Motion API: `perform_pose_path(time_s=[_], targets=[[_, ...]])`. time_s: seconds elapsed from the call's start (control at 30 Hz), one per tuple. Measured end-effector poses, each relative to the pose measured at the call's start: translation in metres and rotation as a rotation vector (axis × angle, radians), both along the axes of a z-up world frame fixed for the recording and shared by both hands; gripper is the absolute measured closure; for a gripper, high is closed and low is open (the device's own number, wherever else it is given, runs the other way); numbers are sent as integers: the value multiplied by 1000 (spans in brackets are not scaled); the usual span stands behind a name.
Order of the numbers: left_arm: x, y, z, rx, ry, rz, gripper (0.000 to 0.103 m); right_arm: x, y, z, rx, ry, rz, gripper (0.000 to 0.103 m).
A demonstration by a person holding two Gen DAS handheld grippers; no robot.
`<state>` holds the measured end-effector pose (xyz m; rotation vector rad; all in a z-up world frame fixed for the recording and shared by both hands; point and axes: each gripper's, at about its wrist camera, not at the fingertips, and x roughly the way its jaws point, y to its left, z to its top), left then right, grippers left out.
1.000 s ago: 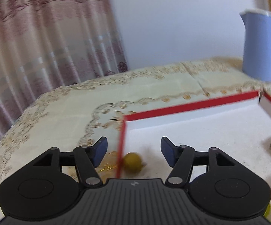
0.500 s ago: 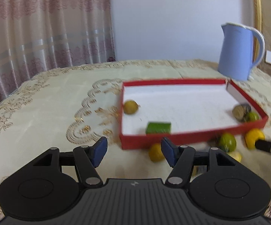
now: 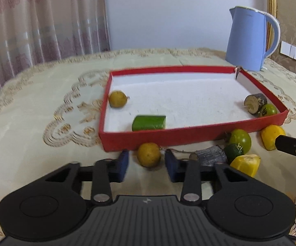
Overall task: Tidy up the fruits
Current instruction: 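Move the left gripper to the stemmed yellow lemon beside the tray, then grasp the stemmed lemon with the left gripper while the right grasps a yellow pepper chunk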
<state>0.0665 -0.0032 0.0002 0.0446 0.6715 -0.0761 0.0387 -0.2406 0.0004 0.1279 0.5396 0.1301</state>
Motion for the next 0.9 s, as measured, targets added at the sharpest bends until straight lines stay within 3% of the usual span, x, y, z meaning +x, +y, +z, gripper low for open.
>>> perform_pose_path(time_s=[0.13,0.4,0.73,0.9], targets=[[-1,-1,-1,1,-14,-7,78,0,0,0,-1,0,2,0],[-9,6,-2,-58,-68,-6,78,-1,2,1,-9,-4,20,0],[-12,-5,-2,14,-105,-8,78,-3,-1,1,-4,-16,-16,0],[-6,-3,-4,-1,-71,-7,78,10,9,-2,-47,50,39,18]])
